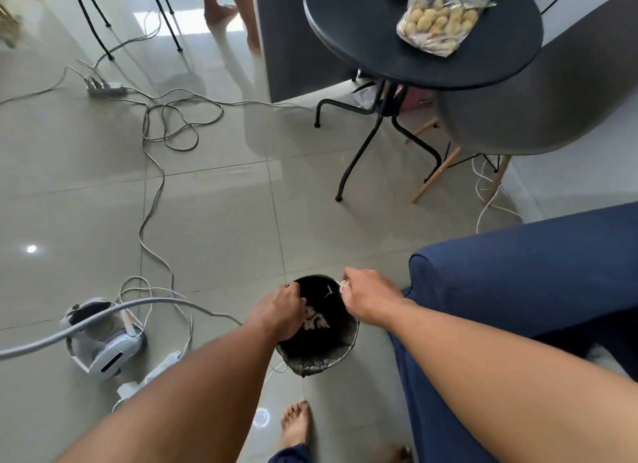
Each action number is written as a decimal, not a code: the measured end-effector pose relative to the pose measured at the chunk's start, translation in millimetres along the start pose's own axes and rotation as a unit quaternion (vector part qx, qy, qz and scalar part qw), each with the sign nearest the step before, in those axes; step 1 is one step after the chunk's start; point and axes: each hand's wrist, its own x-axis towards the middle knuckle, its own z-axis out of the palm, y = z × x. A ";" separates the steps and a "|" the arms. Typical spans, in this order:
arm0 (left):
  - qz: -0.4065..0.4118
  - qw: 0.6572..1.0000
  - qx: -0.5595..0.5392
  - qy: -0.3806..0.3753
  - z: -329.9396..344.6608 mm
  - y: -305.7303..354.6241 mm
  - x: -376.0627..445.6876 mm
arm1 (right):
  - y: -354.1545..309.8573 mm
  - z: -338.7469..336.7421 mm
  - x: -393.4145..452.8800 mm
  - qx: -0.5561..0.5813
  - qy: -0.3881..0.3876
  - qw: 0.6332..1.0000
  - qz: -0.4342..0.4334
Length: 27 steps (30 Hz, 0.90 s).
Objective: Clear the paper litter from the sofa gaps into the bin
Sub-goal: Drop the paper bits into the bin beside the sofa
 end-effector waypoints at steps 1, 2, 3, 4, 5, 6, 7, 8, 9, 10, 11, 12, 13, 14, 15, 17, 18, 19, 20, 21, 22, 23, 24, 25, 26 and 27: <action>-0.003 1.000 0.008 -0.003 -1.2 -3.2 0.1 | -2.2 5.7 3.2 0.007 -0.003 1.000 0.002; -0.001 1.000 0.015 -0.006 -2.4 -5.6 0.3 | -3.9 11.9 6.5 0.015 -0.008 1.000 0.004; 0.001 1.000 0.021 -0.007 -3.8 -6.6 0.4 | -4.9 17.9 9.3 0.022 -0.011 1.000 0.006; 0.005 1.000 0.025 -0.009 -4.9 -7.4 1.3 | -6.1 23.9 12.3 0.030 -0.014 0.999 0.008; 0.007 1.000 0.028 -0.009 -6.3 -7.6 2.1 | -6.9 29.2 15.4 0.038 -0.018 0.999 0.012; 0.009 0.999 0.029 -0.010 -7.6 -7.3 3.1 | -7.6 34.4 18.1 0.044 -0.021 0.999 0.017; 0.009 0.999 0.030 -0.013 -8.7 -7.1 4.0 | -8.4 38.9 20.5 0.049 -0.025 0.998 0.024; 0.008 0.999 0.030 -0.015 -9.9 -6.3 5.2 | -9.1 42.1 22.2 0.053 -0.030 0.998 0.033; 0.007 0.999 0.030 -0.018 -10.6 -5.8 6.2 | -10.3 45.2 23.5 0.059 -0.036 0.997 0.040; 0.007 0.999 0.030 -0.021 -11.1 -5.0 7.0 | -11.3 47.7 24.3 0.063 -0.040 0.996 0.045; 0.010 0.999 0.031 -0.022 -11.2 -4.0 7.7 | -12.4 49.2 24.8 0.065 -0.043 0.996 0.049; 0.013 0.999 0.032 -0.024 -11.1 -3.3 8.0 | -13.2 49.9 24.6 0.065 -0.045 0.996 0.050; 0.017 0.999 0.033 -0.026 -10.7 -2.5 7.9 | -14.0 49.8 23.7 0.064 -0.047 0.996 0.050; 0.022 0.999 0.034 -0.028 -10.1 -1.7 7.8 | -14.5 48.9 22.4 0.061 -0.050 0.996 0.050; 0.027 0.998 0.037 -0.030 -9.4 -1.1 7.5 | -14.8 47.6 20.8 0.057 -0.052 0.996 0.051; 0.039 0.997 0.053 -0.032 -8.9 0.8 7.3 | -14.8 42.9 15.8 0.050 -0.058 0.995 0.058; 0.043 0.997 0.061 -0.033 -8.9 1.5 6.9 | -14.9 40.3 13.1 0.048 -0.060 0.995 0.060; 0.046 0.996 0.067 -0.035 -9.6 3.1 7.0 | -14.2 37.1 9.7 0.048 -0.060 0.995 0.062; 0.048 0.995 0.072 -0.039 -10.7 5.0 6.8 | -13.0 33.8 5.9 0.048 -0.060 0.995 0.064; 0.052 0.995 0.077 -0.044 -12.6 7.9 6.8 | -11.3 29.8 1.7 0.051 -0.059 0.995 0.066; 0.057 0.994 0.081 -0.049 -14.8 11.4 6.8 | -9.1 25.5 -2.7 0.055 -0.058 0.994 0.068; 0.062 0.993 0.083 -0.053 -16.0 14.3 6.7 | -7.3 22.1 -6.7 0.059 -0.058 0.994 0.070; 0.069 0.992 0.089 -0.057 -17.5 19.2 6.7 | -4.2 17.8 -12.2 0.063 -0.055 0.994 0.074; 0.075 0.991 0.098 -0.060 -18.4 24.7 6.1 | -1.2 13.7 -18.2 0.068 -0.053 0.993 0.080; 0.082 0.989 0.108 -0.063 -19.5 31.3 5.0 | 2.3 9.4 -25.2 0.074 -0.049 0.992 0.087; 0.089 0.987 0.118 -0.065 -20.5 38.4 4.0 | 5.8 5.0 -32.2 0.081 -0.046 0.991 0.094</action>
